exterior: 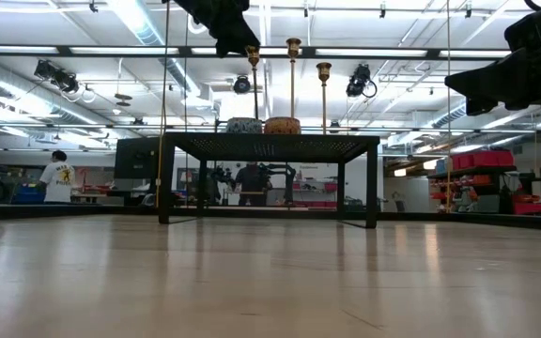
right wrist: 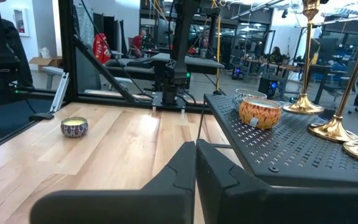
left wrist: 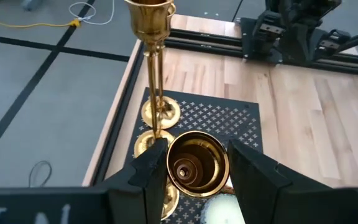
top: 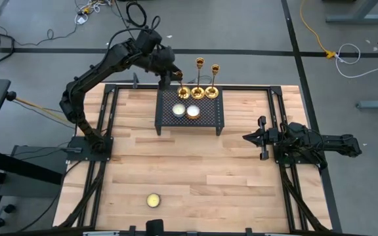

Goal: Pick & Place candle stick holders
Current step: Put the gold candle holder on the shelf

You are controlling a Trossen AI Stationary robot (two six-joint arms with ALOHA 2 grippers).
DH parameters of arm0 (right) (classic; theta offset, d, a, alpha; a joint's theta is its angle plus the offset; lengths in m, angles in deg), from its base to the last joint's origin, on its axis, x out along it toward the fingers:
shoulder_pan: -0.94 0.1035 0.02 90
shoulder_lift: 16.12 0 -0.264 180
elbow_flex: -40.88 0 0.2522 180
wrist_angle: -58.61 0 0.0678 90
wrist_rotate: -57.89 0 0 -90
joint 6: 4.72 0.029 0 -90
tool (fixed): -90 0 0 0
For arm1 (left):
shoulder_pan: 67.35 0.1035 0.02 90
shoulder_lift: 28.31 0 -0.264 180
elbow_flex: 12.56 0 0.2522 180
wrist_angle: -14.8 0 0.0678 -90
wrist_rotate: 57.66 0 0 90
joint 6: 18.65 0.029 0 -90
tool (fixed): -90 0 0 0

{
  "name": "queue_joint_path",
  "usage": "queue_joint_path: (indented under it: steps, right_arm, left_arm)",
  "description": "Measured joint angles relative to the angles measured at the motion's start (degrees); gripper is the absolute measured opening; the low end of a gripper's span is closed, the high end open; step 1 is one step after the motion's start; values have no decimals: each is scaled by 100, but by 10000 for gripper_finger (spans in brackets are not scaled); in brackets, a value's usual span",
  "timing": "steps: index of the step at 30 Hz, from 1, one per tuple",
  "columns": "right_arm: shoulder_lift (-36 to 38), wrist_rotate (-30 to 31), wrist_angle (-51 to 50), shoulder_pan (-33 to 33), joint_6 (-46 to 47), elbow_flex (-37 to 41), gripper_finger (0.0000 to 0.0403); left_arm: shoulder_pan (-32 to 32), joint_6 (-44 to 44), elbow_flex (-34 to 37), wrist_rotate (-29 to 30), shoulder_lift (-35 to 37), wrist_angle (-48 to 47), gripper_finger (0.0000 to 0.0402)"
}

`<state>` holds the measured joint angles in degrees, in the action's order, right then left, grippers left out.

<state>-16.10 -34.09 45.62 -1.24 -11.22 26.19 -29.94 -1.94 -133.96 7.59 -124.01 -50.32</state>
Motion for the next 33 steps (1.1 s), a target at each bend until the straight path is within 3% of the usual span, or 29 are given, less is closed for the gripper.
queue_joint_path:
  steps: [33]
  right_arm:
    - [0,0,1,2,0,1,13]
  left_arm:
    - [293,-83,-4,118,-177,-70,158]
